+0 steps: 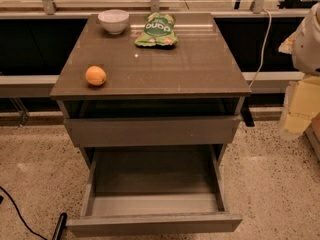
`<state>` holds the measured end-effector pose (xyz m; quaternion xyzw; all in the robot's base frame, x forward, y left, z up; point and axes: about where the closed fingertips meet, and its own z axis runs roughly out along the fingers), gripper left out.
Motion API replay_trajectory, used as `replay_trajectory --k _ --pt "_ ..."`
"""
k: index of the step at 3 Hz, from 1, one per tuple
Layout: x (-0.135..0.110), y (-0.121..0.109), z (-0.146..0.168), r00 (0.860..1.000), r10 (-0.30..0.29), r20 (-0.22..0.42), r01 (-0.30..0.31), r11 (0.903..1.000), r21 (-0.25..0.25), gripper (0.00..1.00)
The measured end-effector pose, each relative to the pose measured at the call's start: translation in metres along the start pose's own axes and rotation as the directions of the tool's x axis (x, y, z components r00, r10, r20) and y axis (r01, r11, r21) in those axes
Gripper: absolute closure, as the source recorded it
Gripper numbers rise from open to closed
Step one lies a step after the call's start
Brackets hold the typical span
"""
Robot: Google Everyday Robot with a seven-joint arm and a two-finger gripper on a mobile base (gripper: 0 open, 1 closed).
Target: Place orange into middle drawer
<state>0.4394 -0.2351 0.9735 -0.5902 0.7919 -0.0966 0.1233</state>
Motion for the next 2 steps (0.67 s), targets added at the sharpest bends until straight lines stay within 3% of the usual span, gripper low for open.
replay_trajectory --k 1,2 --pt "0.0 0.0 0.0 1.0 0.0 0.0 0.0 1.0 0.0 0.0" --pt "-0.052 -0.029 0.005 0.993 -0.083 0.084 0.082 0.9964 0.019 0.0"
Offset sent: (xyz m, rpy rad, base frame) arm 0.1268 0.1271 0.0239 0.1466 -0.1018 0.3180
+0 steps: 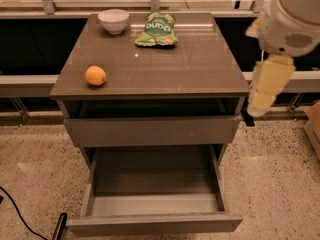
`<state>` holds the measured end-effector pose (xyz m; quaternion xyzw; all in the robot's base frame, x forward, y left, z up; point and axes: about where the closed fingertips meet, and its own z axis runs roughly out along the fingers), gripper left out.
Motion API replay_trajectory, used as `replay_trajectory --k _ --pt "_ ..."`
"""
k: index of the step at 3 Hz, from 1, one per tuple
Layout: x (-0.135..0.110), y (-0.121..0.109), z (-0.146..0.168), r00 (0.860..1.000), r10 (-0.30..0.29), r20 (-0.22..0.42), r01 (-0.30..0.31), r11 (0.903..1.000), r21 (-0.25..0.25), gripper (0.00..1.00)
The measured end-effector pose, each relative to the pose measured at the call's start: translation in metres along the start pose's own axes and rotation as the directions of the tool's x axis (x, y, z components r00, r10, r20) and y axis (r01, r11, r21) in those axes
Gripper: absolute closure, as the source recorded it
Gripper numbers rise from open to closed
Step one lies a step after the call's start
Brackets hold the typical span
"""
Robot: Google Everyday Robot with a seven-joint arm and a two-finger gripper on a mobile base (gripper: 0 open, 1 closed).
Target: Place orange into middle drawer
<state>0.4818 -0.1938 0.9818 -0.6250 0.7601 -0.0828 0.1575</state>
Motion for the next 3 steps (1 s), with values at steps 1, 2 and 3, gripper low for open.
replay_trajectory --k 1,2,3 --pt "-0.091 -0.054 0.014 0.983 -0.124 0.135 0.122 0.9923 0.025 0.0" --pt "-0.167 -0.101 0.032 0.942 -0.148 0.302 0.141 0.989 0.045 0.0" --pt "-0.23 -0.133 0.069 0.839 -0.026 0.544 0.033 0.9994 -0.004 0.0"
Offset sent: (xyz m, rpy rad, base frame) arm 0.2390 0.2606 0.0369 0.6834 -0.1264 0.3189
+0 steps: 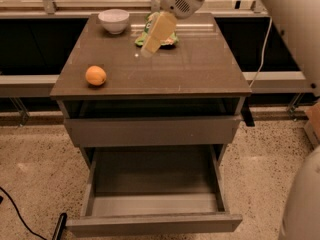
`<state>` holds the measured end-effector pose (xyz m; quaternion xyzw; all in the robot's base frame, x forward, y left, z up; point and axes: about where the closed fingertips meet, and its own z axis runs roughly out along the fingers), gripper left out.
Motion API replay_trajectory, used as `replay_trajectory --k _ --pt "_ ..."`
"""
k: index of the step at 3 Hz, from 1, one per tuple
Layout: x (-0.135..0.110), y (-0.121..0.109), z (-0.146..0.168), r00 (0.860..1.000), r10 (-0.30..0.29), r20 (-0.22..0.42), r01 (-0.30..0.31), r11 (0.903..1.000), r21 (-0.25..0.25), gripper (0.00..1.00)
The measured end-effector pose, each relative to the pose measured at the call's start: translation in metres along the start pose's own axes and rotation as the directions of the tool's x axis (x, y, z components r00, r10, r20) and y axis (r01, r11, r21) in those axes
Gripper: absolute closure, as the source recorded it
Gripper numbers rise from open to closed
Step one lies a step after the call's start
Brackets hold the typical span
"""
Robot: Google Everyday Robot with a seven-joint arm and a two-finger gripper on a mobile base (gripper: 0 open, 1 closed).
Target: Place orange into middle drawer
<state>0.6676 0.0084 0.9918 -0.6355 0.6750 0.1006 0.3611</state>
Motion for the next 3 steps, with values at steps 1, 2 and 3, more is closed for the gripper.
replay_trajectory --k 1,2,3 --pt "-0.005 -0.021 0.049 0.989 0.031 0.146 -0.034 0.9992 0.019 0.0" --pt "-0.007 -0.023 0.056 0.988 0.007 0.157 -0.012 0.9995 0.03 0.0" --pt "-0.005 -0.017 0.08 0.974 0.031 0.222 -0.03 0.9995 -0.005 0.0"
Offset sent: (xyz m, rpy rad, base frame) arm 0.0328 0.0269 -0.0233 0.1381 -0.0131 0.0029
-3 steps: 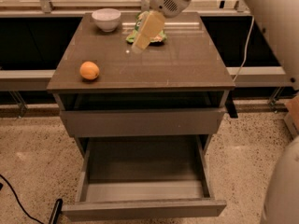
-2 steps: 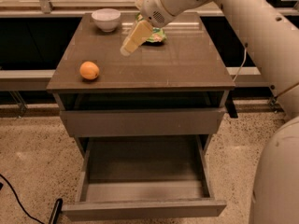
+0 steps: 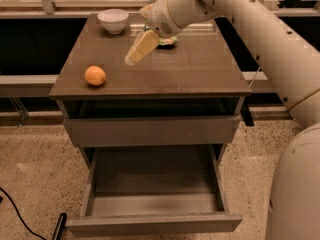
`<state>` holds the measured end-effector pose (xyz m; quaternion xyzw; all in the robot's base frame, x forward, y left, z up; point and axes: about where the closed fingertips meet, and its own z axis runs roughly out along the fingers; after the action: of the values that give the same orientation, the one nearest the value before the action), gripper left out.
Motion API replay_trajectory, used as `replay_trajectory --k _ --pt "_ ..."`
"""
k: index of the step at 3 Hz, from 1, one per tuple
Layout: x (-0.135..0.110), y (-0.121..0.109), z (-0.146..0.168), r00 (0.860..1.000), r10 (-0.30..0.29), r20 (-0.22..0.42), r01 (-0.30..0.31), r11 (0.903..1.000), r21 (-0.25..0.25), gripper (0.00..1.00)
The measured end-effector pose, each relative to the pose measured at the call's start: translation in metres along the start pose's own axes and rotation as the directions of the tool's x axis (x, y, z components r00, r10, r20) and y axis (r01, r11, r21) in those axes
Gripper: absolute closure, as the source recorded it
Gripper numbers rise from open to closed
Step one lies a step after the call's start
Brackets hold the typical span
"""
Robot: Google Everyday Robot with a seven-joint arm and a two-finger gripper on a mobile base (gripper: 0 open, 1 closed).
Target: Place orange into middle drawer
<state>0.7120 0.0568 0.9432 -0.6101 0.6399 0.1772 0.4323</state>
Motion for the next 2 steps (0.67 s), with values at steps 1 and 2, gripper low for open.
replay_trajectory --k 1,2 --pt "-0.003 0.007 0.044 0.993 0.009 0.121 -0.009 1.0 -0.003 0.0" --pt "-0.006 0.014 0.078 0.982 0.015 0.187 -0.013 0.9998 -0.014 0.0"
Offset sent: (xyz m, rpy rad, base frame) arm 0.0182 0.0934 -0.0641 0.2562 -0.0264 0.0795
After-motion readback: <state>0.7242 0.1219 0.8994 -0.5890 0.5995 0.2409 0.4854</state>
